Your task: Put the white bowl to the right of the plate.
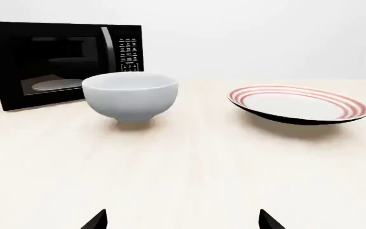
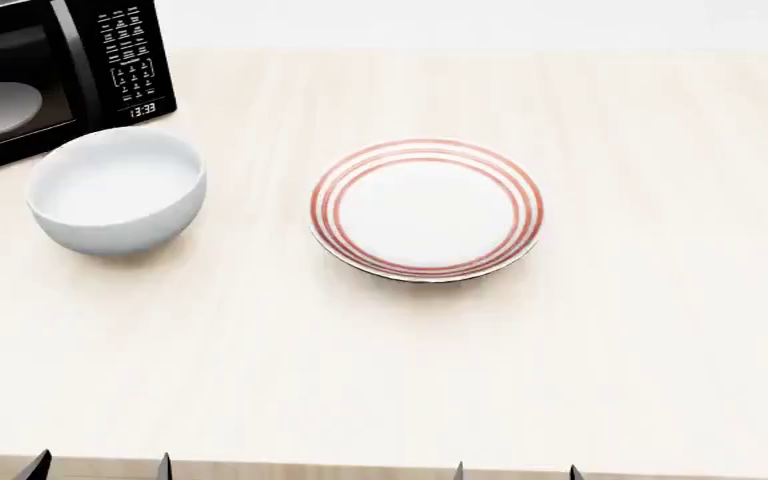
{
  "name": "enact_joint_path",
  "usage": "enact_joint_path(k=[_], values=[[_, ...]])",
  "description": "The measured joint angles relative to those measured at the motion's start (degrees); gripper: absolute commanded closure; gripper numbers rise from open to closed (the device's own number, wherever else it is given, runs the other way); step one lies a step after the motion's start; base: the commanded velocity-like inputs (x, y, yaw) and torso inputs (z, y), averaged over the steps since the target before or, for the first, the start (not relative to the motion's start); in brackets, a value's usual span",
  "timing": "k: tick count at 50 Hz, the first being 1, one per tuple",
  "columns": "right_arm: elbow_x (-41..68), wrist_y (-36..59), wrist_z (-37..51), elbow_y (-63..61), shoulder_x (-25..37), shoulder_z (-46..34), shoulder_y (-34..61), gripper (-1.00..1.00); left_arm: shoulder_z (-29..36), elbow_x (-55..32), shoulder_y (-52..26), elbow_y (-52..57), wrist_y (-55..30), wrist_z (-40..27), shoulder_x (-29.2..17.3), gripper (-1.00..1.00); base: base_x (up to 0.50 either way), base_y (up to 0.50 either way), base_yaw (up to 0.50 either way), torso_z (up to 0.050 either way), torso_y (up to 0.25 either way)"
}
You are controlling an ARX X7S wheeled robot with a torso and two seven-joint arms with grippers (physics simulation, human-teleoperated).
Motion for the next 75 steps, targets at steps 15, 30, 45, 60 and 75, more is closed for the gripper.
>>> enact_joint_path(k=[15, 30, 45, 60, 75], values=[[1.2, 3.9, 3.3, -1.8, 2.2, -2.9, 0.9, -1.0, 1.4, -1.6, 0.2, 2.1, -2.9, -2.3, -1.7, -1.0, 0.0, 0.0, 0.0, 0.0, 0.0], [3.4, 12.1, 4.5, -10.9, 4.4, -4.1, 2.6, -1.0, -0.8, -4.2, -0.4, 10.0, -12.5, -7.5, -3.5, -1.0, 0.05, 0.03, 0.0, 0.0, 0.0], [5.9, 13.3, 4.4, -14.6, 5.8, -4.9, 2.8, -1.0, -0.7, -5.1, 0.8, 15.3, -15.2, -9.7, -5.2, -1.0, 0.47, 0.31, 0.0, 0.0, 0.0], [7.0, 13.5, 5.1, -15.3, 6.7, -6.0, 2.7, -1.0, 0.6, -4.5, 1.3, 16.3, -15.4, -11.8, -6.4, -1.0, 0.47, 0.34, 0.0, 0.0, 0.0], [8.7, 14.1, 5.4, -15.7, 7.4, -6.7, 2.9, -1.0, 1.4, -4.6, 1.2, 16.2, -15.3, -13.3, -7.3, -1.0, 0.49, -0.11, 0.0, 0.0, 0.0]])
